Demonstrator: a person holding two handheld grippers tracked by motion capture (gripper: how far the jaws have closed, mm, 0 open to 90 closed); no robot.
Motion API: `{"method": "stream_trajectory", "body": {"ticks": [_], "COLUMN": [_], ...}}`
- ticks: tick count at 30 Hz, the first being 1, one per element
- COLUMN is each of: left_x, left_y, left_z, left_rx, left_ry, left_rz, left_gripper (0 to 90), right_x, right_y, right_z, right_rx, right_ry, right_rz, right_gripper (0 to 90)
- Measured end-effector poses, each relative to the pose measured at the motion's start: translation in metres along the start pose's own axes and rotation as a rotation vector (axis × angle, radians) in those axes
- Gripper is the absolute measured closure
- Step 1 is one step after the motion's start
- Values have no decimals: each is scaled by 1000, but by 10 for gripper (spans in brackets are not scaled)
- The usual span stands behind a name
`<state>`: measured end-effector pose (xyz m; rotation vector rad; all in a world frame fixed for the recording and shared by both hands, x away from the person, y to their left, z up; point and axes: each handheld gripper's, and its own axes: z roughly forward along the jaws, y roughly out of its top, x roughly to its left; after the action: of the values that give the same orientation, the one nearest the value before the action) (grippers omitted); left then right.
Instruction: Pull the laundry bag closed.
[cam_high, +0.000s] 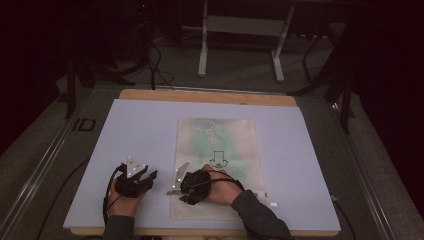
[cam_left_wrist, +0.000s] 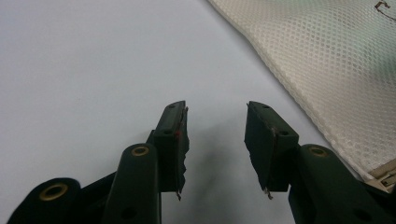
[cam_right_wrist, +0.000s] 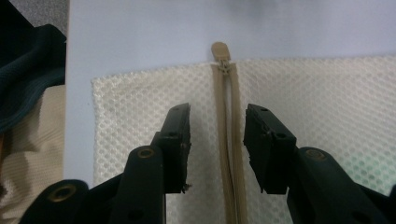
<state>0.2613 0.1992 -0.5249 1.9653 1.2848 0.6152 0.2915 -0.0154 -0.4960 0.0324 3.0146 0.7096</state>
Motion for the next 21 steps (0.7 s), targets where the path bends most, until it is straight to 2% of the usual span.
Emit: {"method": "stream_trajectory", "body": {"ticks": [13,16,19,21], "left_x": [0,0,1,1], "left_y": [0,0,0,0], "left_z": [0,0,0,0], "left_rx": [-2,-3,-2,-4], "left_ry": [0,-1,0,1], "left_rz": [1,0,-2,-4], "left_gripper": [581,581,581,580], "right_x": [-1,-1,-2,-3], "right_y": [14,17,19,20], "right_z": [4,5,7,9], "right_rx": [-15,-21,-31,-28], "right_ry": [-3,-7,4,-2], "right_rz": [7,5,29,22], "right_gripper": [614,630,648,669]}}
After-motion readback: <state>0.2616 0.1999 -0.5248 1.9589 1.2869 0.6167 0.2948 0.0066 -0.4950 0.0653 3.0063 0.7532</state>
